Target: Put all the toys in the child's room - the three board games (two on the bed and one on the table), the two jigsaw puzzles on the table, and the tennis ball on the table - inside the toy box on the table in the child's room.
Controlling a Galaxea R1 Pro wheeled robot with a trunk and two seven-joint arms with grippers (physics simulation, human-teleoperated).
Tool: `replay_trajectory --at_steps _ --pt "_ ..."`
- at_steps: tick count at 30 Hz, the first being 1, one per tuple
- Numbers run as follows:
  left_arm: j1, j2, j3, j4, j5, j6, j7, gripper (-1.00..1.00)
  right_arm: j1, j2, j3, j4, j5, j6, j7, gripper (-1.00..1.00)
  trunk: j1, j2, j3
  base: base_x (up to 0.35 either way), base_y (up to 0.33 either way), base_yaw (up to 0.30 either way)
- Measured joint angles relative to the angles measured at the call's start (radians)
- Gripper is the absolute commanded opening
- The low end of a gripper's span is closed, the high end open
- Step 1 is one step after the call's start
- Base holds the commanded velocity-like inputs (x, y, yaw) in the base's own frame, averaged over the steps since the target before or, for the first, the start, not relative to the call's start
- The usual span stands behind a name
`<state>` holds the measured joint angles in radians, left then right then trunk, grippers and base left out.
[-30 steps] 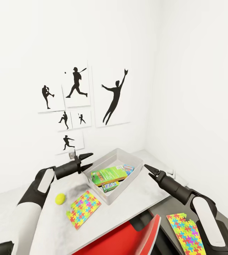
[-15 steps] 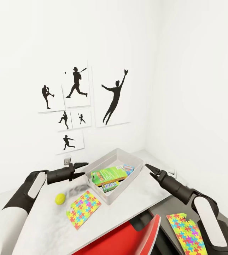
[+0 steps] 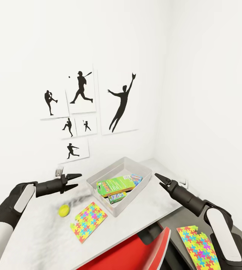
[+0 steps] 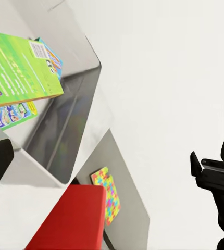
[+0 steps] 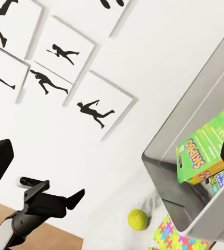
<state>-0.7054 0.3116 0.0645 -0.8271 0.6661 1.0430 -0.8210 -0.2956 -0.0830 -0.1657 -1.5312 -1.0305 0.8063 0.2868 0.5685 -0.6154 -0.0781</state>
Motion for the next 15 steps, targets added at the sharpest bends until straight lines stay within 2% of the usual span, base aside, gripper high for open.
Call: replay_trajectory --at_steps 4,9,15 --pt "0.001 0.008 0.0 0.0 -0.001 -0.001 -0.04 1.0 0.0 0.001 0.0 0.001 0.0 0.0 -0.001 1.0 0.0 0.0 0.0 -0.004 0.028 0.0" --pt "0.002 0.02 0.0 0.0 -0.005 -0.001 -0.096 1.0 0.0 0.001 0.0 0.002 0.0 0.0 -0.001 1.0 0.0 0.0 0.0 -0.032 0.158 0.0" --pt "0.002 0.025 0.0 0.0 -0.005 -0.005 -0.112 1.0 0.0 0.003 0.0 0.002 0.0 0.0 -0.001 1.0 0.0 0.0 0.002 -0.011 0.07 -0.063"
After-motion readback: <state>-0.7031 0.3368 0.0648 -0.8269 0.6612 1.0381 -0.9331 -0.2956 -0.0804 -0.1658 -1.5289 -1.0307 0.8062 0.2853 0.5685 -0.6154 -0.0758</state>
